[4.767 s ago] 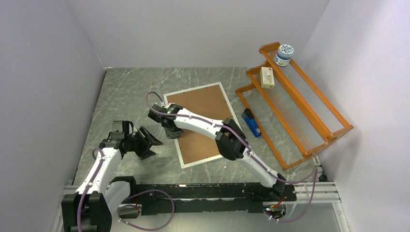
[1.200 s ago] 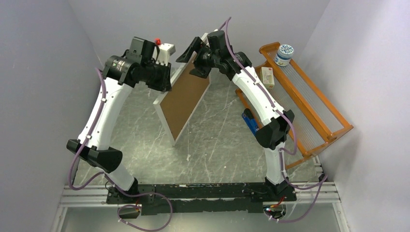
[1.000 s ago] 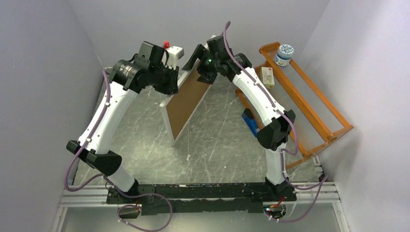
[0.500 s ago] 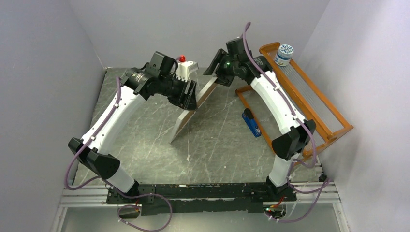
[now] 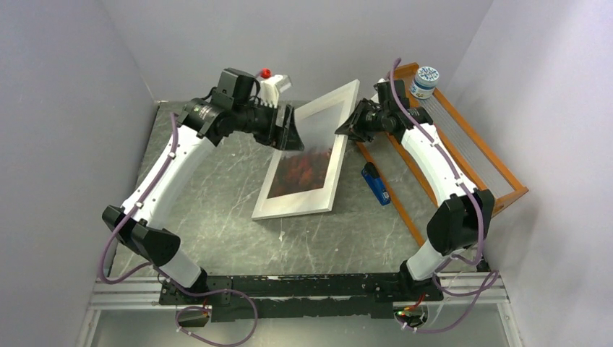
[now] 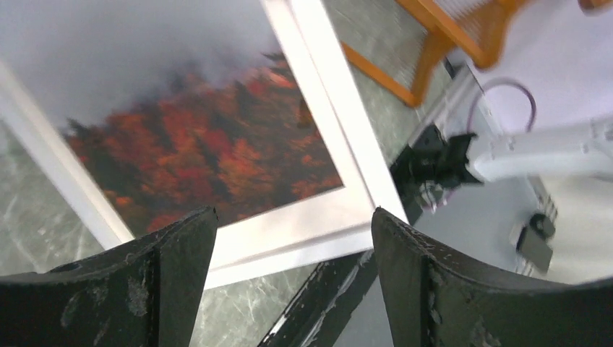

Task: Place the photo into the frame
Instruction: Turn over the photo frame at the center of the board.

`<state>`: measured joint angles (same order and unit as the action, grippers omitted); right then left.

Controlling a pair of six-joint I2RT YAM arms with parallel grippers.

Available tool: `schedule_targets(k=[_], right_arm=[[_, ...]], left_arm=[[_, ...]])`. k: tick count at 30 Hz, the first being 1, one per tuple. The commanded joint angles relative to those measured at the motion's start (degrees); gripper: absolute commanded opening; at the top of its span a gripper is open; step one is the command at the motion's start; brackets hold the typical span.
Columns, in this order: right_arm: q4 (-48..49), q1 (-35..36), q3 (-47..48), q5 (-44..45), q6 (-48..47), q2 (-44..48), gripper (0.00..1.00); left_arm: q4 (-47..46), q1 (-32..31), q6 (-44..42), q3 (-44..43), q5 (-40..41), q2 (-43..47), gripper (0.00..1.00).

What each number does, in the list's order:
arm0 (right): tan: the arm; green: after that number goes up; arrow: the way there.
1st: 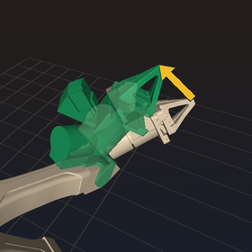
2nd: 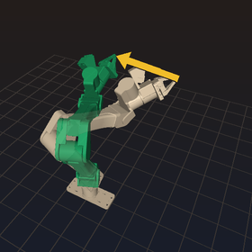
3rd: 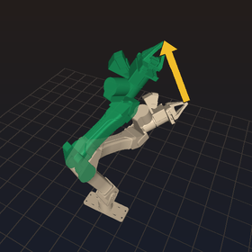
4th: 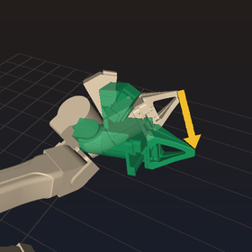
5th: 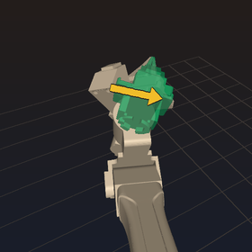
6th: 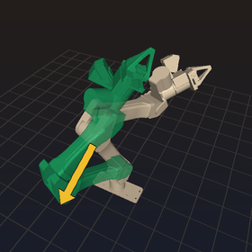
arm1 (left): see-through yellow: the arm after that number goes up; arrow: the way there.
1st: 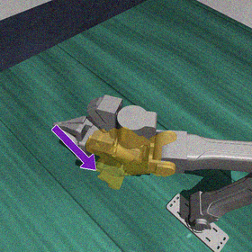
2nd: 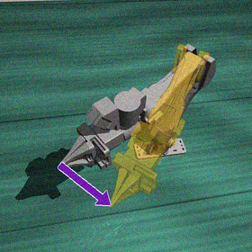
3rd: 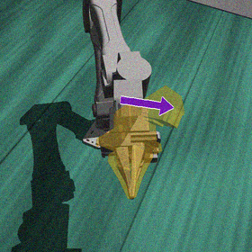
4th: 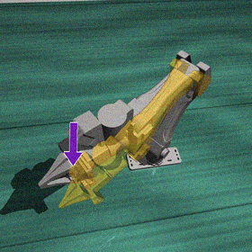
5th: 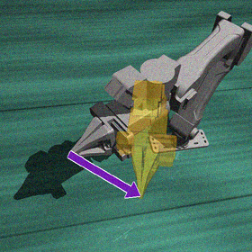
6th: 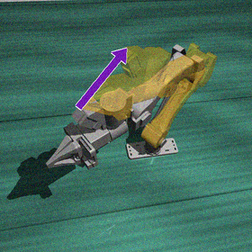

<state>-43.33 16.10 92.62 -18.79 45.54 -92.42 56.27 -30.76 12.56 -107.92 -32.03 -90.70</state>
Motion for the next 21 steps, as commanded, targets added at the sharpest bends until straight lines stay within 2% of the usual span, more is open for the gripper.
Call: schedule_targets(k=[1, 5, 9, 17, 21], right_arm=[[16.05, -0.58, -3.79, -14.96, -9.85, 2.27, 0.16], [21.32, -0.60, -5.65, -20.43, -9.92, -1.06, 0.15], [27.41, -0.37, -7.22, -24.44, -7.52, -4.66, 0.14], [31.25, 1.48, -8.24, -22.45, -5.79, -10.50, 0.16], [38.29, 2.65, -12.47, -21.14, -3.74, -12.08, 0.19]], left_arm=[[-4.97, 6.83, 9.11, 2.53, 7.53, 0.57, 0.83], [-7.60, 17.42, 16.20, 12.07, 8.18, 2.50, 0.81], [-9.34, 26.39, 17.89, 21.29, 8.65, 3.84, 0.82], [-11.34, 35.27, 18.82, 34.43, 9.17, 0.99, 0.81], [-14.64, 37.91, 19.36, 38.93, 5.77, -2.17, 0.82]])
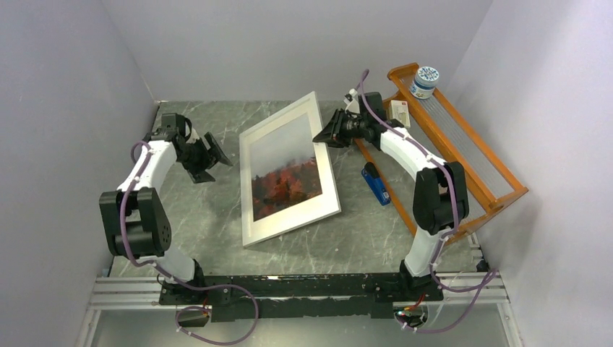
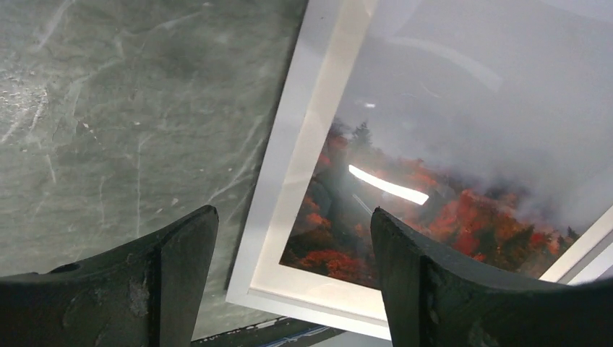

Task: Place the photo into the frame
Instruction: Turn over the photo frame at the center of the board, then reset both arms

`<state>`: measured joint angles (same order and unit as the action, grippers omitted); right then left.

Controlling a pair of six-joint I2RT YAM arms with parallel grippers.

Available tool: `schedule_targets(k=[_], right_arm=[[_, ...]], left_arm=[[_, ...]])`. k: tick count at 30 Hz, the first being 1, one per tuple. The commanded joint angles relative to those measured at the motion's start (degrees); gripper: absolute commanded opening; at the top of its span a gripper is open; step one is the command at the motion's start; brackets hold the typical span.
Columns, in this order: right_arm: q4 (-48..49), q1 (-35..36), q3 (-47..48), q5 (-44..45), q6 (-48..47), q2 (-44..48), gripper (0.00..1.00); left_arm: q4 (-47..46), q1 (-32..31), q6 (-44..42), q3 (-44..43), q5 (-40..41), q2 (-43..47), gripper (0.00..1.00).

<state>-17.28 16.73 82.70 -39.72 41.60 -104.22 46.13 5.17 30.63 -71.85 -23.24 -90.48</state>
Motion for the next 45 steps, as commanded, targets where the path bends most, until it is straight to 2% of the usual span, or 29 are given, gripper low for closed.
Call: schedule_targets(k=[1, 5, 9, 12, 15, 19, 21, 27, 29, 33, 38, 45], right_arm=[[13.45, 2.82, -3.38, 1.12, -0.29, -0.50, 0.20], [20.30, 4.09, -7.66, 3.20, 0.37, -1.74, 0.27], [26.26, 4.22, -11.13, 1.96, 3.70, -3.88, 0.30], [27.68, 4.35, -12.53, 2.56, 3.46, -5.10, 0.43], [28.80, 4.45, -13.91, 3.61, 1.46, -5.82, 0.54], [23.41, 4.45, -11.59, 4.84, -1.30, -8.52, 0.59], [20.72, 4.45, -11.20, 8.21, -2.26, -8.78, 0.61], [5.85, 4.52, -8.26, 22.48, -6.73, -7.74, 0.74], [2.09, 4.54, -8.18, 27.75, -7.31, -6.01, 0.75], [-3.22, 5.16, -7.62, 35.83, -10.61, 0.25, 0.76], [-9.47, 5.61, -6.32, 47.01, -12.70, 9.13, 0.76], [-18.34, 5.86, -7.35, 58.21, -12.56, 23.40, 0.77]], left_arm=[[-6.01, 2.56, 1.15, 3.82, -4.63, -3.11, 0.83], [-11.42, 4.14, 1.45, 6.77, -9.75, -6.09, 0.84], [-11.25, 4.50, 0.91, 6.95, -6.95, -8.82, 0.83], [-11.47, 4.74, -0.13, 6.81, -4.55, -10.03, 0.85], [-11.83, 4.76, -2.01, 5.50, -7.09, -12.07, 0.87], [-10.97, 4.74, -3.15, 4.39, -6.41, -13.43, 0.89], [-10.16, 4.73, -3.73, 3.86, -4.98, -13.37, 0.89], [-7.37, 4.71, -5.10, 1.55, -1.82, -10.83, 0.87], [-6.57, 4.70, -5.46, 0.91, -1.87, -9.06, 0.91], [-5.39, 4.29, -6.67, 0.04, -0.29, -3.52, 0.94], [-1.63, 3.13, -7.77, -3.05, 5.99, 5.18, 0.94], [2.10, 2.26, -11.03, -3.86, 12.96, 22.79, 0.94]])
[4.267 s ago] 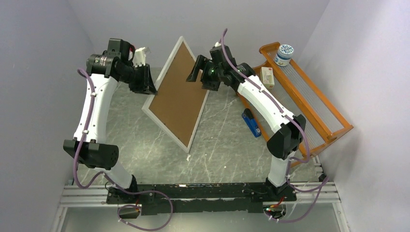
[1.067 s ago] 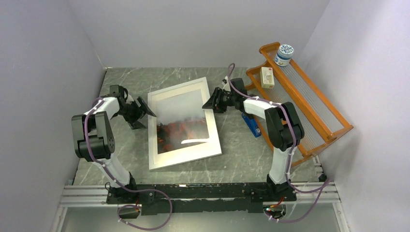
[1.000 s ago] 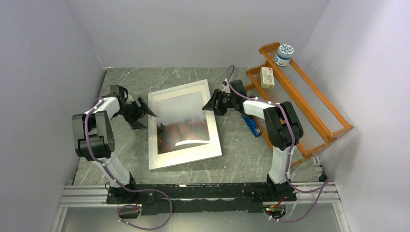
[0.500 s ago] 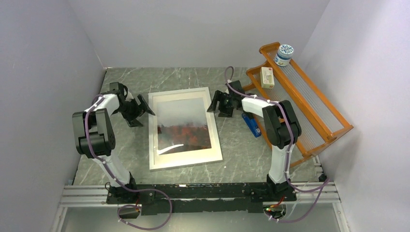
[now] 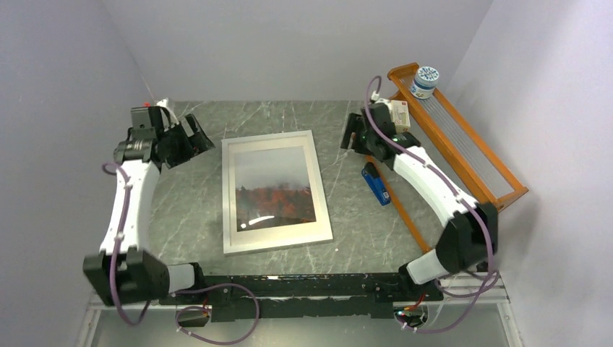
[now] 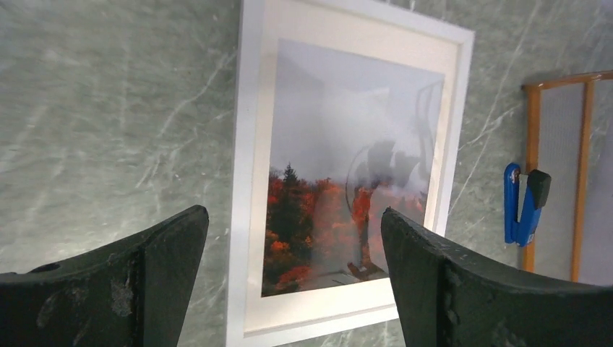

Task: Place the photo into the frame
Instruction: Reset both arms

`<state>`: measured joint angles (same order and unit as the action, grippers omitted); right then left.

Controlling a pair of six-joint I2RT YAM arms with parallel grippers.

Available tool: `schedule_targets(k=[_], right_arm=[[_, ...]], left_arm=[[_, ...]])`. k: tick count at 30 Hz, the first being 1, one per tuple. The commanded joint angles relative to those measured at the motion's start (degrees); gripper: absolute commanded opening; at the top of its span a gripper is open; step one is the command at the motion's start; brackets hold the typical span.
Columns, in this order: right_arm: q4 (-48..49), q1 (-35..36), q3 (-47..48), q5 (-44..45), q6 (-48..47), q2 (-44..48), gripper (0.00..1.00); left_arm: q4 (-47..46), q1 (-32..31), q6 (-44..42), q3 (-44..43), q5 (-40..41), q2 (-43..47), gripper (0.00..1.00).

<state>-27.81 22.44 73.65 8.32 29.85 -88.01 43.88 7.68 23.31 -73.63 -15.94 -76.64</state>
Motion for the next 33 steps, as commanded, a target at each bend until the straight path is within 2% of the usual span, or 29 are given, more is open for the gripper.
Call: schedule_targets(k=[1, 6, 10, 15, 19, 28, 33], right_arm=[[-9.39, 0.20, 1.41, 11.18, -0.54, 9.36, 0.77], [-12.54, 0.35, -3.12, 15.28, -0.42, 23.70, 0.79], [-15.89, 0.24, -4.96, 15.81, 0.41, 32.05, 0.82], [-27.42, 0.24, -3.66, 12.56, 1.95, 37.15, 0.87], [-30.41, 0.27, -6.96, 6.64, 1.26, 43.62, 0.88], [-34.24, 0.24, -4.16, 6.67, 0.80, 51.41, 0.92], [-32.10, 0.29, -5.07, 6.90, -0.62, 53.70, 0.90]], left_arm=[[5.56, -0.25, -4.86, -2.49, 6.73, 10.94, 0.94], [11.32, -0.28, -6.22, -3.89, 9.45, 21.09, 0.95], [15.79, -0.26, -3.20, -5.16, 10.63, 27.27, 0.95], [27.94, -0.26, -1.82, -11.16, 15.54, 33.88, 0.95], [34.53, -0.21, -1.89, -15.75, 18.39, 39.11, 0.95], [42.16, -0.25, -1.42, -18.31, 17.83, 42.30, 0.95], [43.78, -0.22, -1.52, -18.29, 17.41, 42.59, 0.95]])
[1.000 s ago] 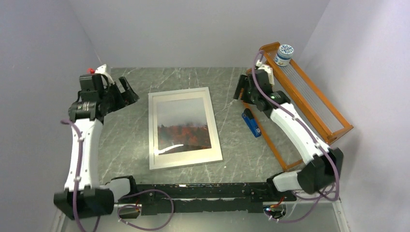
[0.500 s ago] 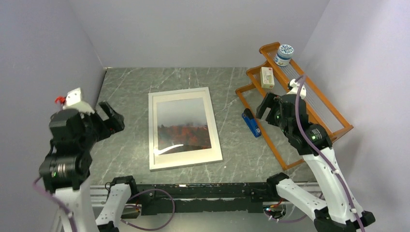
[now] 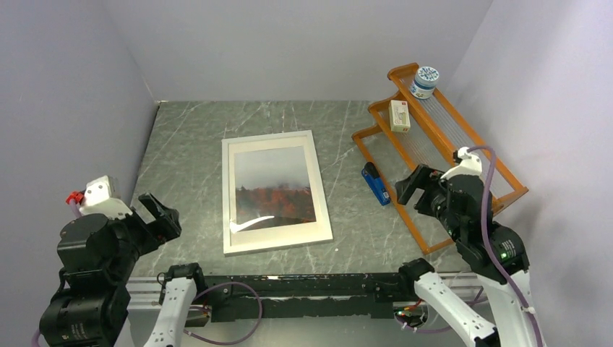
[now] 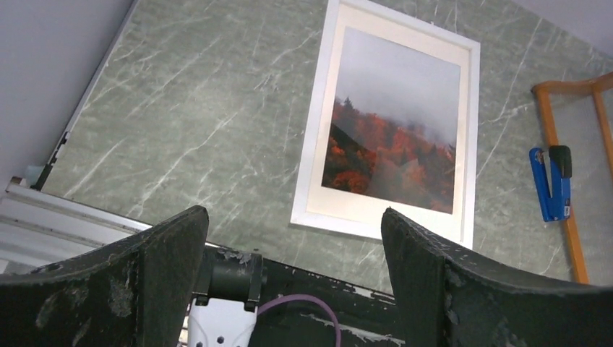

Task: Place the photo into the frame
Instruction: Reset both arms

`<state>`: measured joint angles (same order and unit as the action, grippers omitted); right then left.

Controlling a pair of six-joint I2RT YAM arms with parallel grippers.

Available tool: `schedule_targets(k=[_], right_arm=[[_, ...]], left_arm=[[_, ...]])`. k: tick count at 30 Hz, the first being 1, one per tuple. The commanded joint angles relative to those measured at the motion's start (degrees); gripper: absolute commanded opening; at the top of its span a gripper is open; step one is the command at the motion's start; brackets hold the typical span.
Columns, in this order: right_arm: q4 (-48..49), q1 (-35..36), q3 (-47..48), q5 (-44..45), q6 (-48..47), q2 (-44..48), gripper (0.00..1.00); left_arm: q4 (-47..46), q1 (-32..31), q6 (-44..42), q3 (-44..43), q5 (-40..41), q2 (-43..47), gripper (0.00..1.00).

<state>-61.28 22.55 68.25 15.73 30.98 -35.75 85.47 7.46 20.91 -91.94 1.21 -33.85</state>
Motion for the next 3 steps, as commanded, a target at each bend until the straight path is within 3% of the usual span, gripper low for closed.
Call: schedule_targets(k=[1, 3], right_arm=[[1.83, 0.19, -0.22, -0.26, -1.85, 1.73, 0.91], [1.55, 0.14, -0.17, 0.33, -1.98, 1.09, 0.91]], left_arm=[[2.04, -0.04, 1.01, 0.39, -0.11, 0.13, 0.95], [1.64, 0.00, 1.15, 0.98, -0.66, 0.54, 0.95]])
